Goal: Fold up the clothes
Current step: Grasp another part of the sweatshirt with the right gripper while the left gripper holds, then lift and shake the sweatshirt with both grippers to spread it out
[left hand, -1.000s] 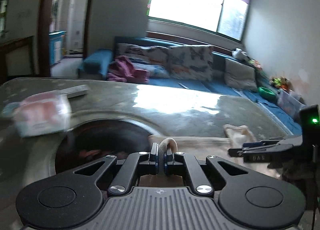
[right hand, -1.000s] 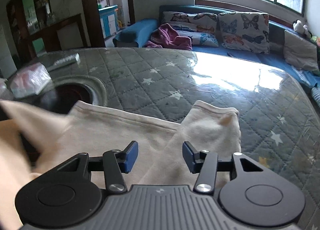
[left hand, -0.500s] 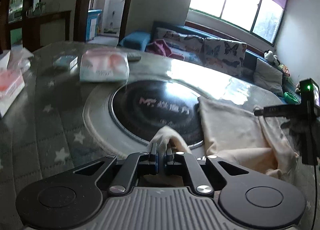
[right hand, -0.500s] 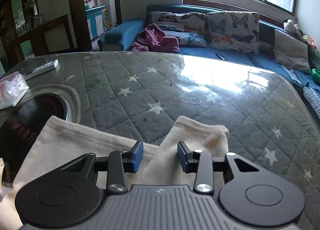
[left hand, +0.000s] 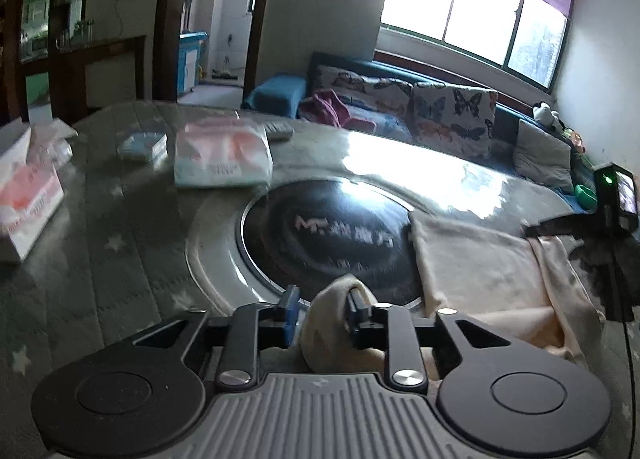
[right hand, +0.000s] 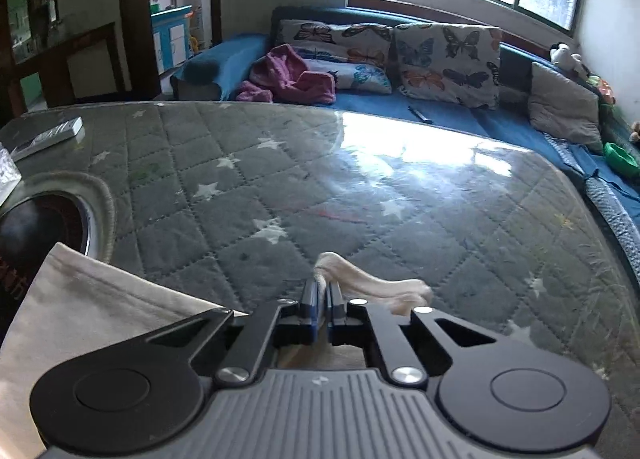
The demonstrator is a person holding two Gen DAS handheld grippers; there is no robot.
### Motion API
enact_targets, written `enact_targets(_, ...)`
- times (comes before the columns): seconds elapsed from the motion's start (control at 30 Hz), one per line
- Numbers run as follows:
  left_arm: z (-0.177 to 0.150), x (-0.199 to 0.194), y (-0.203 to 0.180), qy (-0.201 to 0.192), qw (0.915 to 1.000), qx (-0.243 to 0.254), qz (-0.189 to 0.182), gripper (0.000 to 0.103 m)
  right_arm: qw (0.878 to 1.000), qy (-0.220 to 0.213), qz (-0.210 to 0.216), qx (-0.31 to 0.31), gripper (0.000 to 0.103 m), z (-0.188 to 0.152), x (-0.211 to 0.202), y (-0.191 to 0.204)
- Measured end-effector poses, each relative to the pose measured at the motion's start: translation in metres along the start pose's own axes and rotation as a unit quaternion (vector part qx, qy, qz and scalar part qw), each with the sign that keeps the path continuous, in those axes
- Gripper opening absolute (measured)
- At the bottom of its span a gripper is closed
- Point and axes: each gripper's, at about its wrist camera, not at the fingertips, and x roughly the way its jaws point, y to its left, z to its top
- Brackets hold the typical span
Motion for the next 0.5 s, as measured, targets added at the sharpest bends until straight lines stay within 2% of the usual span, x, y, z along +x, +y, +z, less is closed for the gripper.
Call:
enact_targets(0.13,0.011,0.002,-0.001,-0.015,0.9998,0.005,0.010,0.041,1.000,-0.025,-0.005,0.001,0.002,0.000,-0.025,-0.012)
enact_targets(0.27,0.016,0.001,0.001,-0.022,0.9996,0.007,0.015,0.041,0.998,-0.061,-0.013,0.002,0.002,-0.001,-0.065,-0.032)
enact_targets(0.5,0.007,0.008,0.000,0.002,0.9998,0.018,0.011,0.044,0.992,-0.110,-0.056,0.007,0.002,-0.022,-0.139,-0.070)
